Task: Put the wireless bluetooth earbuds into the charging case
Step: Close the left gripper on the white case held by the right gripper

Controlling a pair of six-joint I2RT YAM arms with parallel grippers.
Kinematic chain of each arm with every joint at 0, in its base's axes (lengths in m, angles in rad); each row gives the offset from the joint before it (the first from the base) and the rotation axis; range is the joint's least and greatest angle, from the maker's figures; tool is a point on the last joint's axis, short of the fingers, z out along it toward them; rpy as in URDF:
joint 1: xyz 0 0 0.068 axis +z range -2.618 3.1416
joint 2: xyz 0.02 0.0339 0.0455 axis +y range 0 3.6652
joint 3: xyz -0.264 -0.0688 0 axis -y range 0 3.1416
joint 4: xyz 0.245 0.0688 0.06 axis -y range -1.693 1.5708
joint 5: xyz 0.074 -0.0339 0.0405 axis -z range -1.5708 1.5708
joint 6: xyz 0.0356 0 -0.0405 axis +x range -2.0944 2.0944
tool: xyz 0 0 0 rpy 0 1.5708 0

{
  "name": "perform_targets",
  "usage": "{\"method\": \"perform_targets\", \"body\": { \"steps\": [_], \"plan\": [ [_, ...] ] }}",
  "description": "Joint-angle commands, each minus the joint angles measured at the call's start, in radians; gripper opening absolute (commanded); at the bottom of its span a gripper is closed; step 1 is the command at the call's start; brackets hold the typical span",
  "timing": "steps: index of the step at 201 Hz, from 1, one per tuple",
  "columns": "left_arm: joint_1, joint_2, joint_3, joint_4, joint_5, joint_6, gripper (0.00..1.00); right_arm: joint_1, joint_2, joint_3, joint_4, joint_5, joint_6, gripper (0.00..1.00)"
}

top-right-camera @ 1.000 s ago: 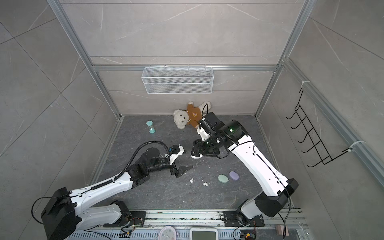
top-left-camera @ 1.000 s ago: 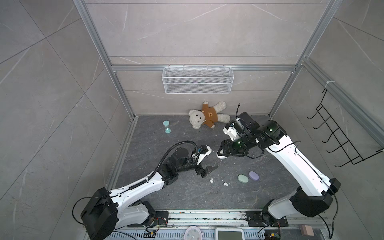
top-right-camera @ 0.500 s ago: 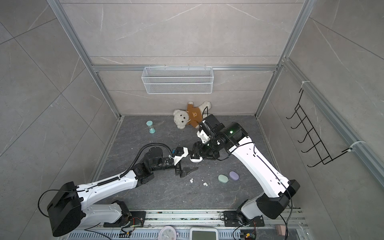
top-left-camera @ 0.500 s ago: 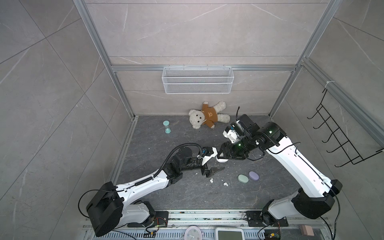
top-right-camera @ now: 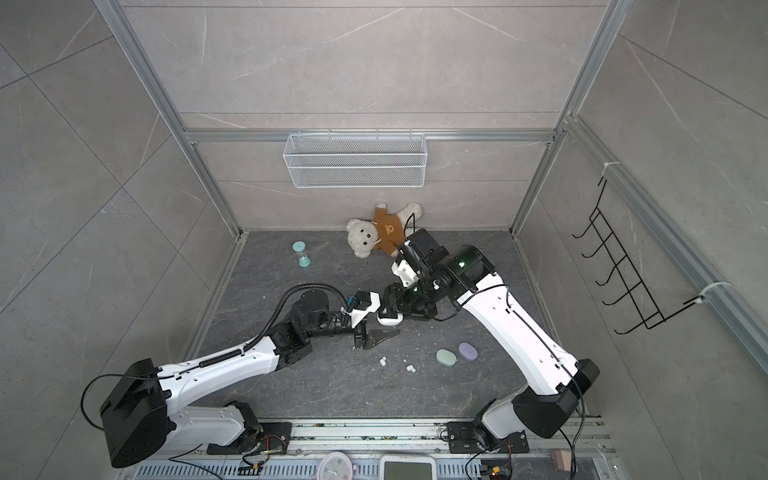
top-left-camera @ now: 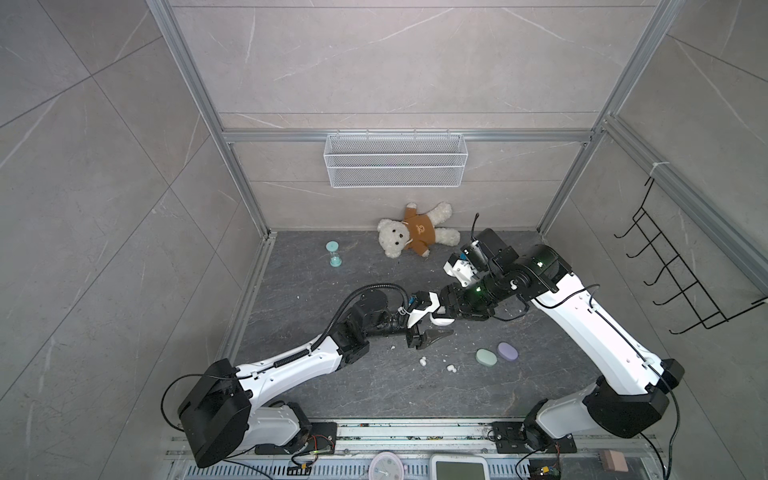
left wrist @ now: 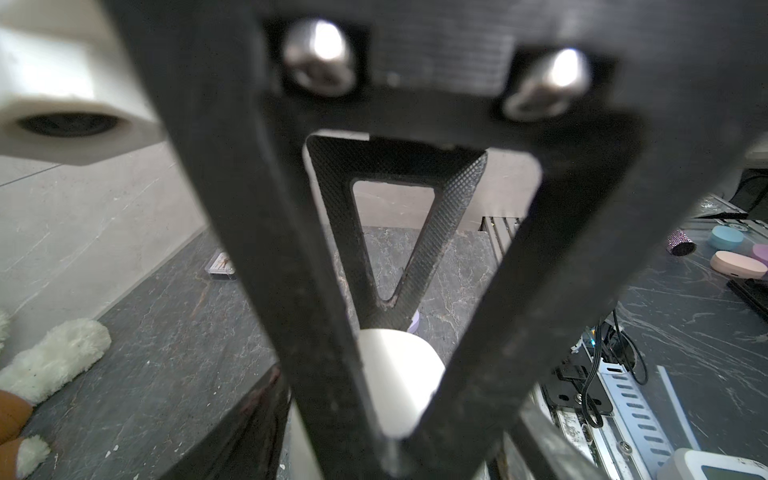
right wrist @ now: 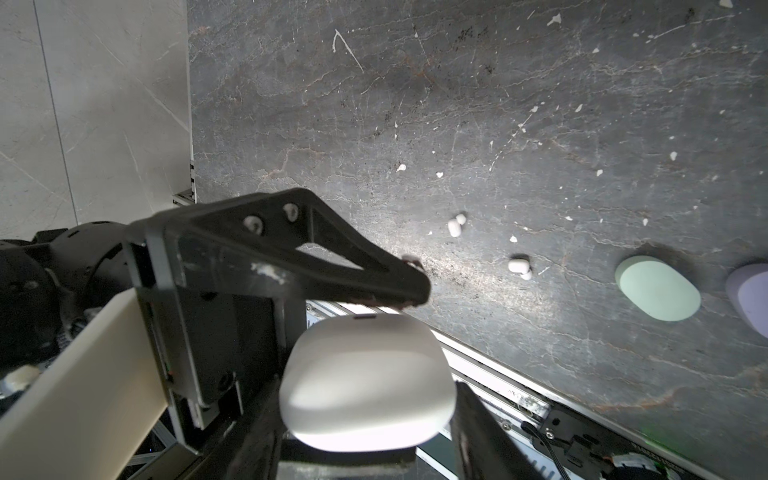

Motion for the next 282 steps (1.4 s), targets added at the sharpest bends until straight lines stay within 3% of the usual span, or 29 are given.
{"method": "perform_targets", "body": {
  "steps": [1,66,147,282],
  "plan": [
    [-0.007,0.002,0.044,0.001,0.032,0.042,0.69,0.009,-0.003,0.029,0.002,-0.014,0.008,0.57],
    [-0.011,0.013,0.06,-0.038,0.041,0.066,0.58,0.012,0.0,0.039,0.0,-0.011,0.007,0.57],
    [-0.015,0.002,0.065,-0.029,0.016,0.067,0.55,0.015,0.007,0.041,-0.002,-0.016,0.005,0.57],
    [-0.015,0.01,0.076,-0.049,0.023,0.061,0.39,0.023,0.014,0.043,-0.006,-0.014,0.004,0.57]
  ]
}}
